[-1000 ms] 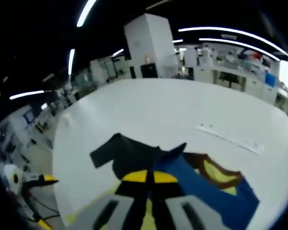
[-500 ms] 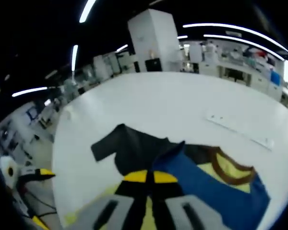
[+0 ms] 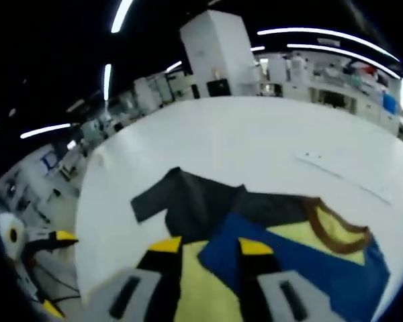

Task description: Fold the garment on the visible template until the final outline fits inside the template.

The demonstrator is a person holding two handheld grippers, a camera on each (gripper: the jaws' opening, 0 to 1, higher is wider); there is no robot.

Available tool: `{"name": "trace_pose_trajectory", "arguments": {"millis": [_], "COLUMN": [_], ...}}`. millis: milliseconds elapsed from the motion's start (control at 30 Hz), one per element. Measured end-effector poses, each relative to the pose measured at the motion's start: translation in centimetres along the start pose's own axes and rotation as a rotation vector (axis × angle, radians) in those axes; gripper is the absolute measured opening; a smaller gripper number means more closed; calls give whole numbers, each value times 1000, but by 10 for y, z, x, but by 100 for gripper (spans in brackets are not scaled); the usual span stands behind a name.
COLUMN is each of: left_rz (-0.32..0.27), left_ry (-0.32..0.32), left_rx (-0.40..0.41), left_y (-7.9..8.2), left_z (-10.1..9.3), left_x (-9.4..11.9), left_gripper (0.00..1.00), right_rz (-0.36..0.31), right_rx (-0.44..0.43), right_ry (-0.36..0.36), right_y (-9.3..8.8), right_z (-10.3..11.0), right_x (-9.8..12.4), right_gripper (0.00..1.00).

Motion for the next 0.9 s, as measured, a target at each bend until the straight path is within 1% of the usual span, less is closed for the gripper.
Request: {"name": "trace_pose_trajectory", "arguments": {"millis": [67,133,167,233,267,300,367,567,667,700,733,900], "left_rz": [0,0,-2,-10,-15,-18,-18,-30,-32,-33,-36,-36], "left_ry": [2,9,9,15,18,21,23,24,27,29,31,29], "left_rx": [-7,-13,-16,-16,-17,-20,-22,-36,-40,-42,-45,-56], "left_y": [1,2,3,5,6,7,7,13,16,17,19,21], "left_z": [0,1,2,2,3,3,4,3,0,0,-1,-4], "left_x": [0,0,0,1,1,2,2,4,6,6,7,7], "left_gripper": [99,99,99,99,99,99,99,99,99,99,99,99], "right_rz": [-7,-7,-5,1,0,0,-6,-2,-13,-21,-16,-20], "right_rx": [37,61,87,103,102,103,99,105,100,96,89,81], "right_ry": [-34,-51,-61,-62,-67,-70,-81,-106,-127,-139,-145,-190], "right_y": [0,-2,-3,-7,-8,-9,-11,-21,-24,-27,-30,-40], "right_z": [-7,-12,-14,-13,-16,-21,-26,-36,-44,-44,-46,-67], "right_x": [4,7,10,17,18,19,25,42,51,60,64,80], "right_gripper": [50,59,63,69,73,76,81,89,88,89,89,87]}}
Point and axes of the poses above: the point that each gripper's makers call its tool centre point, and the gripper's own axes: x roughly backward along the fingers, z roughly to its left, y roughly out of its top, the point moved 2 cm from there along x, roughly backward along the fingers, and after that the axes turned 2 degrees about x, right-handed, at the moved point
